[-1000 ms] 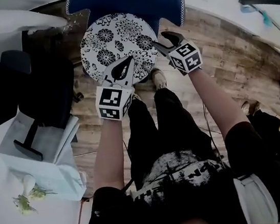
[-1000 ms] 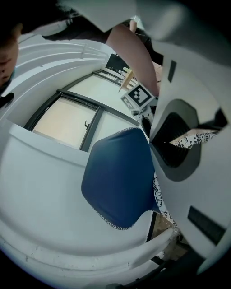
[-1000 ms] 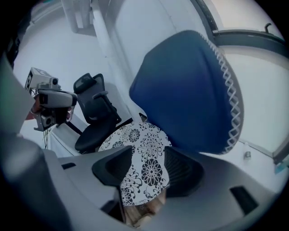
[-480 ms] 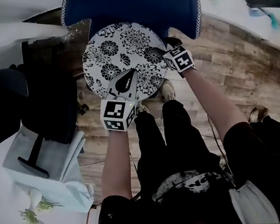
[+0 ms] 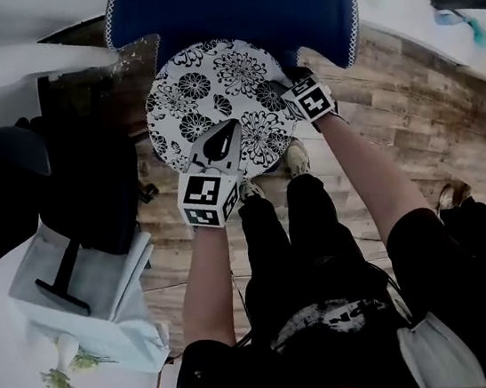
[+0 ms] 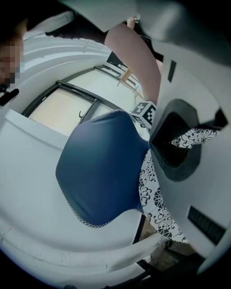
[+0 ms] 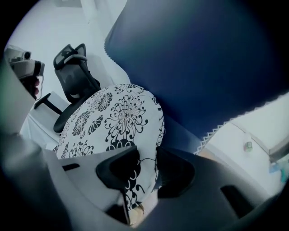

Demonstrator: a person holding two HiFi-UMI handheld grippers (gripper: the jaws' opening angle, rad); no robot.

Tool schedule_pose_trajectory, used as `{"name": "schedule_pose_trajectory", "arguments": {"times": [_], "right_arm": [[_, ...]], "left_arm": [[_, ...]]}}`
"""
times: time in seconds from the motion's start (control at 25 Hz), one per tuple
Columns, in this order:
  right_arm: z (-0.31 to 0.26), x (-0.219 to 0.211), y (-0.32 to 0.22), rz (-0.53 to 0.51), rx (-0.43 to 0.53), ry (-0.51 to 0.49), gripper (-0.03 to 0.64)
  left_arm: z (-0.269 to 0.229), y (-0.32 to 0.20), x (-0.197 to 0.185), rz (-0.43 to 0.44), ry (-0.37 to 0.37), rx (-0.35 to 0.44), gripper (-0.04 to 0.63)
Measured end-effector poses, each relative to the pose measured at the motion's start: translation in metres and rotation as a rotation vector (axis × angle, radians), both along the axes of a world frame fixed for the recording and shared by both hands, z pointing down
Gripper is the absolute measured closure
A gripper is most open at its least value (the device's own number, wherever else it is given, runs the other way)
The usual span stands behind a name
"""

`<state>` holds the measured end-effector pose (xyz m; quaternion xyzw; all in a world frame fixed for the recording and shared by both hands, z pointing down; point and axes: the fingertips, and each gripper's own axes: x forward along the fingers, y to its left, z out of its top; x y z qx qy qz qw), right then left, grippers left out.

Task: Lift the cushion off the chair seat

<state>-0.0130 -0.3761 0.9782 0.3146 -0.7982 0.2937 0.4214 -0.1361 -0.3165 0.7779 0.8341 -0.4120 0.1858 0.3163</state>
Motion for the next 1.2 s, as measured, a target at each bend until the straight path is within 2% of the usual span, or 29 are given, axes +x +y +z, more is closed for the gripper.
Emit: {"name": "schedule_pose_trajectory", "arguments": {"times": [0.08,0.16,0.72,0.92,1.2], "right_arm": [[-0.003,-0.001,0.000,-0.023,0.022,0.012,0.552],[-0.005,-0.001,0.001,-0.023,0.029,0.013,0.578],[-0.056,-0.010,-0.002,-0.021,0.086,-0.037,0.588],[-0.096,-0.019,-0.004,-0.046,0.122,-0.057,0.588],[-0.174,-0.030,-0.015,-0.069,0.220,-0.093,0.588]], "left_arm": [[0.000,0.001,-0.002,-0.004,0.000,-0.003,0.583],[-0.001,0.002,-0.001,-0.003,0.000,-0.004,0.583],[-0.039,-0.004,0.001,0.006,-0.011,0.030,0.583],[-0.069,-0.001,-0.003,0.000,-0.019,0.047,0.583],[-0.120,-0.005,-0.013,-0.019,-0.022,0.097,0.583]]}}
